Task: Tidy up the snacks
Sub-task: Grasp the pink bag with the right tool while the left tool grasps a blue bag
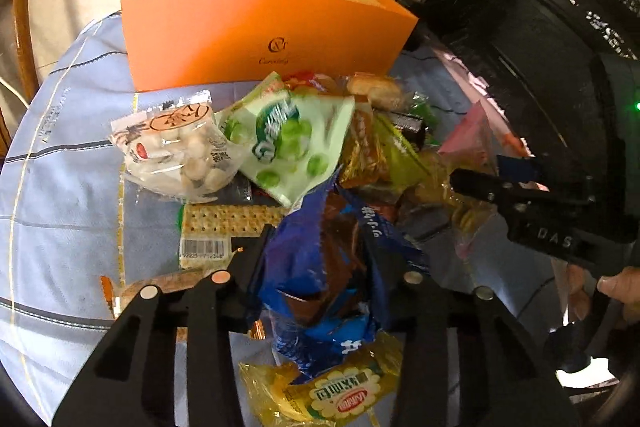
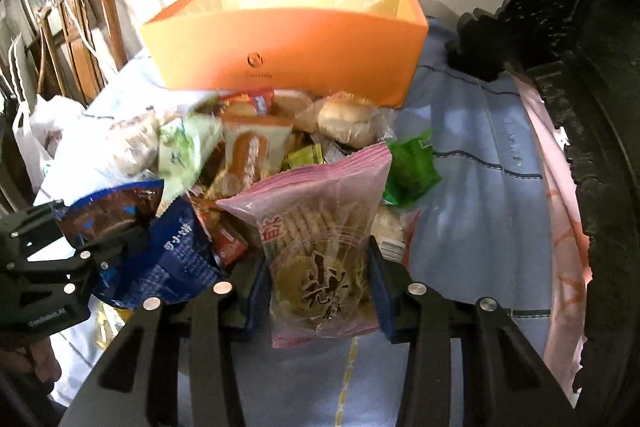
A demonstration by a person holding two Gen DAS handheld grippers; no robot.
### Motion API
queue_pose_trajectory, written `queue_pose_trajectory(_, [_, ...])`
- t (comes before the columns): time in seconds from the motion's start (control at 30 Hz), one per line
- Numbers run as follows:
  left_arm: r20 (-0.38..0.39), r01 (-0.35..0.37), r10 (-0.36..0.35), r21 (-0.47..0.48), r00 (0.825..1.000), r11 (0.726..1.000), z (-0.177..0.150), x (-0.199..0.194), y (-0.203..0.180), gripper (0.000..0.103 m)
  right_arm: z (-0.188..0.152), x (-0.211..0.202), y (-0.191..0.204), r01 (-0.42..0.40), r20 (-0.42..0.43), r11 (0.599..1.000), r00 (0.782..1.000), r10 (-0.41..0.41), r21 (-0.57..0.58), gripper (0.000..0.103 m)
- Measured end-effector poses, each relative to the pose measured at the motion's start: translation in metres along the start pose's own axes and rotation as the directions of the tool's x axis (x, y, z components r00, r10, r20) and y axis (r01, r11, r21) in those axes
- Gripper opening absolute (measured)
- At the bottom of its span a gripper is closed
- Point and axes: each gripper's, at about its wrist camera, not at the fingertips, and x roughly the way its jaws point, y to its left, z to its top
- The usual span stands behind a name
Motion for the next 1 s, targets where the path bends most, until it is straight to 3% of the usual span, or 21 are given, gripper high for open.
queue_pose_trajectory(0.17, [-0.027,0.001,-0.001,-0.009,1.0,1.0,-0.009,-0.003,0.012,0.041,-0.005,-0.007,0.001,-0.015,-0.015,1.0,1.0,0.015,0.0,0.043])
queue_pose_trajectory(0.23, [-0.015,-0.027,0.026,-0.032,1.0,0.999,-0.013,-0.003,0.017,0.064,-0.008,-0.006,0.003,-0.02,-0.026,1.0,0.999,0.02,-0.003,0.043])
queue_pose_trajectory(0.27, [-0.003,-0.033,0.033,-0.044,0.999,0.998,-0.014,-0.006,0.019,0.087,-0.01,-0.006,0.004,-0.019,-0.027,1.0,0.999,0.019,-0.004,0.043])
queue_pose_trajectory(0.3, [0.032,-0.04,0.042,-0.065,0.999,0.997,-0.016,-0.013,0.022,0.095,-0.011,-0.006,0.005,-0.021,-0.029,1.0,0.999,0.02,-0.006,0.043])
queue_pose_trajectory(0.37, [0.051,-0.031,0.036,-0.089,0.998,0.996,-0.016,-0.019,0.025,0.096,-0.012,-0.006,0.006,-0.021,-0.028,1.0,0.999,0.021,-0.011,0.043])
queue_pose_trajectory(0.47, [0.02,-0.047,0.05,-0.127,0.999,0.991,-0.02,-0.019,0.037,0.096,-0.012,-0.008,0.009,-0.022,-0.028,1.0,0.999,0.022,-0.014,0.043])
queue_pose_trajectory(0.6, [-0.014,-0.044,0.042,-0.251,0.999,0.967,-0.03,-0.016,0.063,0.093,-0.011,-0.01,0.01,-0.022,-0.021,1.0,1.0,0.022,-0.019,0.044])
queue_pose_trajectory(0.63, [-0.011,-0.046,0.045,-0.247,0.999,0.968,-0.034,-0.018,0.066,0.09,-0.011,-0.01,0.01,-0.021,-0.021,1.0,1.0,0.02,-0.019,0.044])
queue_pose_trajectory(0.73, [-0.014,-0.072,0.07,-0.181,0.997,0.981,-0.039,-0.016,0.059,0.063,-0.013,-0.007,0.01,-0.016,-0.029,1.0,0.999,0.015,-0.019,0.044])
queue_pose_trajectory(0.77, [-0.028,-0.036,0.031,-0.177,0.999,0.984,-0.039,-0.013,0.057,0.048,-0.013,-0.007,0.01,-0.016,-0.031,1.0,0.999,0.016,-0.019,0.044])
queue_pose_trajectory(1.0, [-0.011,-0.002,0.001,-0.138,1.0,0.99,-0.041,-0.023,0.048,0.042,-0.011,-0.007,0.015,-0.023,-0.026,0.999,0.999,0.022,-0.034,0.044])
